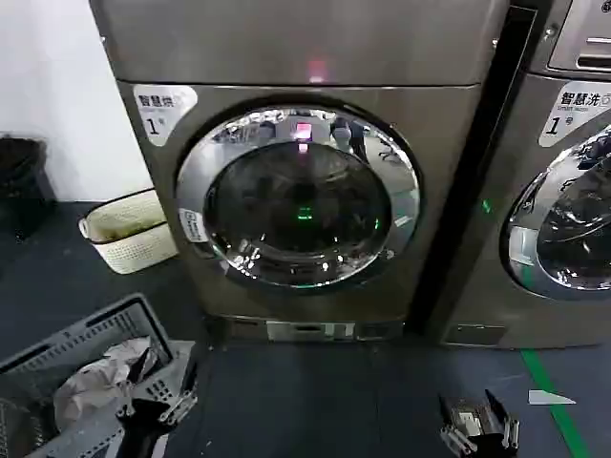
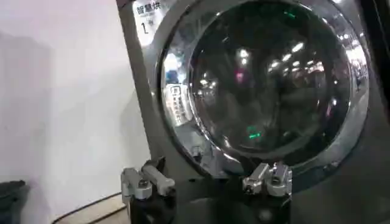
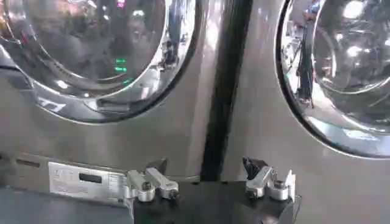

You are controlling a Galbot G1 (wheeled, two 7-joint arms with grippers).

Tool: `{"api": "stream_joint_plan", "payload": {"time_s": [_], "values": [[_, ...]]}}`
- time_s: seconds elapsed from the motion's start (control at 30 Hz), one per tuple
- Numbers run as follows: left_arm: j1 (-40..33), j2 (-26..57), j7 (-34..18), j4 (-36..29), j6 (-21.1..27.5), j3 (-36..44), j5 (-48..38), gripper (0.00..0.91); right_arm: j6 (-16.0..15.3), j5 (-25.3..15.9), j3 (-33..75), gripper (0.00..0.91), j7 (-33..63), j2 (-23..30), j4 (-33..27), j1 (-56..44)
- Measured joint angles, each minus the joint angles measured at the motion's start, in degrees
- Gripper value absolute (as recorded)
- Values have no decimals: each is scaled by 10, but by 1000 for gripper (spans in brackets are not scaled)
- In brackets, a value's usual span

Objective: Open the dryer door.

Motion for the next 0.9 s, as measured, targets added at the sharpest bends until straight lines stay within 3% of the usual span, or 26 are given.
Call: {"api": "stream_joint_plan", "payload": {"time_s": [0.17, 0.4, 0.83, 0.9], "values": [[1, 0, 0, -8, 1, 0, 0, 907, 2, 0, -2, 907, -1, -14, 1, 23], [4, 0, 1, -14, 5, 0, 2, 907, -24, 1, -20, 907, -16, -45, 4, 72], [6, -11, 3, -23, 11, 2, 11, 907, -135, 18, -102, 907, -38, -136, 15, 197], [7, -12, 3, -25, 11, 2, 12, 907, -140, 20, -119, 907, -35, -144, 11, 219]]}}
